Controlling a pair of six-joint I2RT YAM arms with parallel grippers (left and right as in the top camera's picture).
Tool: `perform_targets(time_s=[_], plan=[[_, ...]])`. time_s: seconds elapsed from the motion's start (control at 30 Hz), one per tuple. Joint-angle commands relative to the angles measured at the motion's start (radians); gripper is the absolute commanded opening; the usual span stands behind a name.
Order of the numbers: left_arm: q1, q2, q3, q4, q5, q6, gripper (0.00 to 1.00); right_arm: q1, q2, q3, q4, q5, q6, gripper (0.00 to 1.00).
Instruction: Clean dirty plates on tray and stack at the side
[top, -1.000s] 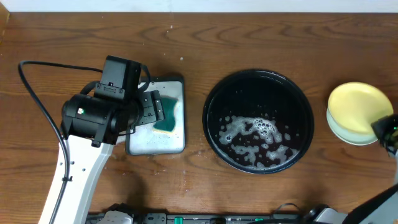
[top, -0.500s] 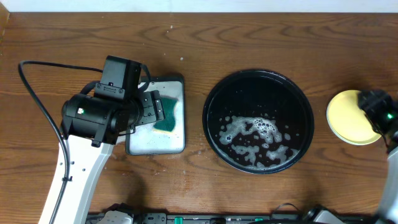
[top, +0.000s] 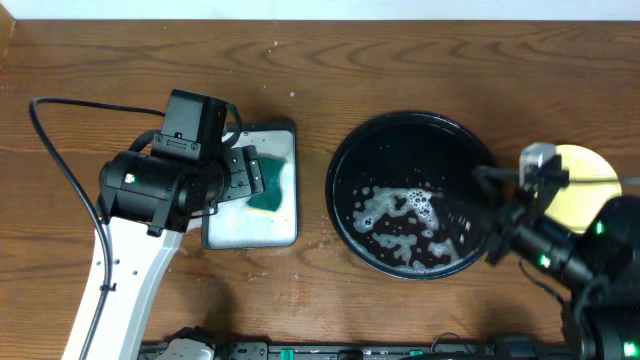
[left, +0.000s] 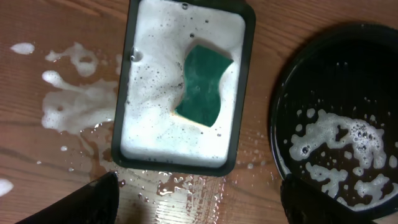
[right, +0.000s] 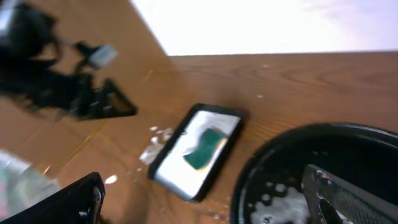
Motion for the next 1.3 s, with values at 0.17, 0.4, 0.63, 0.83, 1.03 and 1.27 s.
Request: perform_targets(time_s=[0.17,0.4,0.63,0.83,1.03,1.27], plan=[[0.002,-0.002,0.001,-0.001,-0.002,0.010,0.83,0.034,-0.060,0.008,-0.050,0.061,-0.152,0.99],[0.002,-0.002,0.001,-0.001,-0.002,0.010,0.83,0.061,-0.109,-0.031,-0.079,0.285,-0.364,0.99],[0.002,-0.002,0.001,-0.001,-0.002,0.010,0.83,0.029,-0.350,-0.208,0.019,0.376,-0.364,0.99],[0.002,-0.002,0.001,-0.001,-0.002,0.010,0.83,0.002,-0.545,-0.423,0.066,0.390,-0.364,0.99],[0.002,-0.002,0.001,-0.001,-0.002,0.010,0.83,0.001,-0.675,-0.657,0.211,0.391,-0.365,0.99],[0.002,-0.002,0.001,-0.001,-0.002,0.010,0.83,0.000,-0.673,-0.815,0.396,0.385,-0.364,0.99]])
